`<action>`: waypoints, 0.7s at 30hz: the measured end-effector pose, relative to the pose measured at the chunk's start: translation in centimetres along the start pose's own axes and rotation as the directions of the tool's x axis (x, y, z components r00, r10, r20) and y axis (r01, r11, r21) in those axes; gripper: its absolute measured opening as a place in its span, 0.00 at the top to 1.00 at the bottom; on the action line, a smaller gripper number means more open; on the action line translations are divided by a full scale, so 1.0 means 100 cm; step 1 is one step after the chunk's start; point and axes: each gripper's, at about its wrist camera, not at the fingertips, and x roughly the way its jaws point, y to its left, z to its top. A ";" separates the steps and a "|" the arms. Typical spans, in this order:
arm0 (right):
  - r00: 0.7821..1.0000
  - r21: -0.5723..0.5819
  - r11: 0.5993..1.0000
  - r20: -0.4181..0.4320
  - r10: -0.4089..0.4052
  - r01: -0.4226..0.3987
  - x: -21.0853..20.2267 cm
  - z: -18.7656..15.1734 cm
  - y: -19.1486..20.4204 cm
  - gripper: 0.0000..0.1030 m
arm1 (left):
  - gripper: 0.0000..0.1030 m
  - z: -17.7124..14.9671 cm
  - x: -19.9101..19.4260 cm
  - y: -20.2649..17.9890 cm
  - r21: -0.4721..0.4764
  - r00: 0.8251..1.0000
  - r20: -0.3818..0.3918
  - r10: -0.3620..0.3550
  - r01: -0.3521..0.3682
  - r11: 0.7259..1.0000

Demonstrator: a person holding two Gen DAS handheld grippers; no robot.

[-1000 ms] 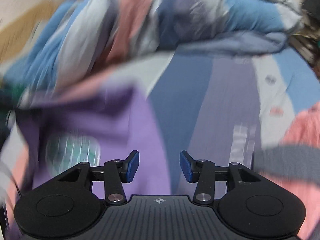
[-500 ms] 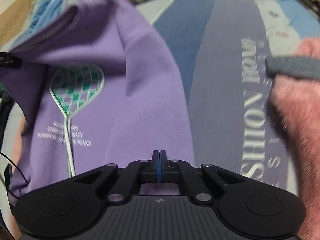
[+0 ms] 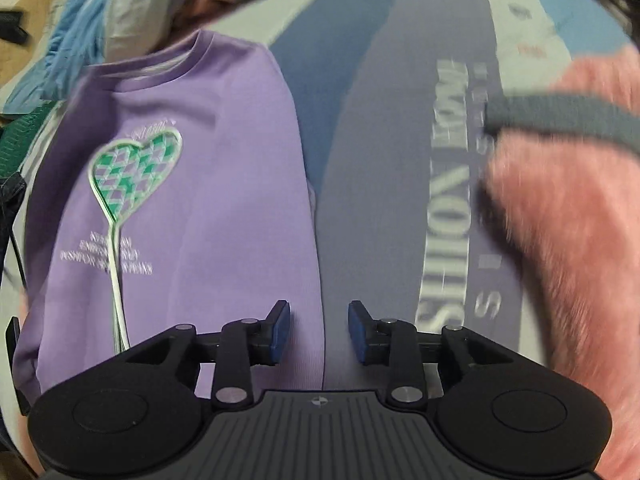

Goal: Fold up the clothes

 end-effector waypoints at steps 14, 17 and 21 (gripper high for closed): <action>0.997 -0.001 0.999 0.057 0.054 -0.054 -0.046 0.001 -0.017 0.98 | 0.00 -0.155 -0.013 -0.021 0.141 0.927 -0.369 -0.068 0.128 0.982; 0.985 0.013 0.997 0.155 -0.077 0.076 -0.088 0.023 -0.047 0.98 | 0.00 -0.195 -0.022 -0.017 0.121 0.887 -0.453 -0.090 0.161 0.979; 0.929 0.050 0.969 0.277 -0.247 0.243 -0.142 0.052 -0.088 0.98 | 0.00 -0.234 -0.036 -0.017 0.128 0.852 -0.515 -0.094 0.185 0.974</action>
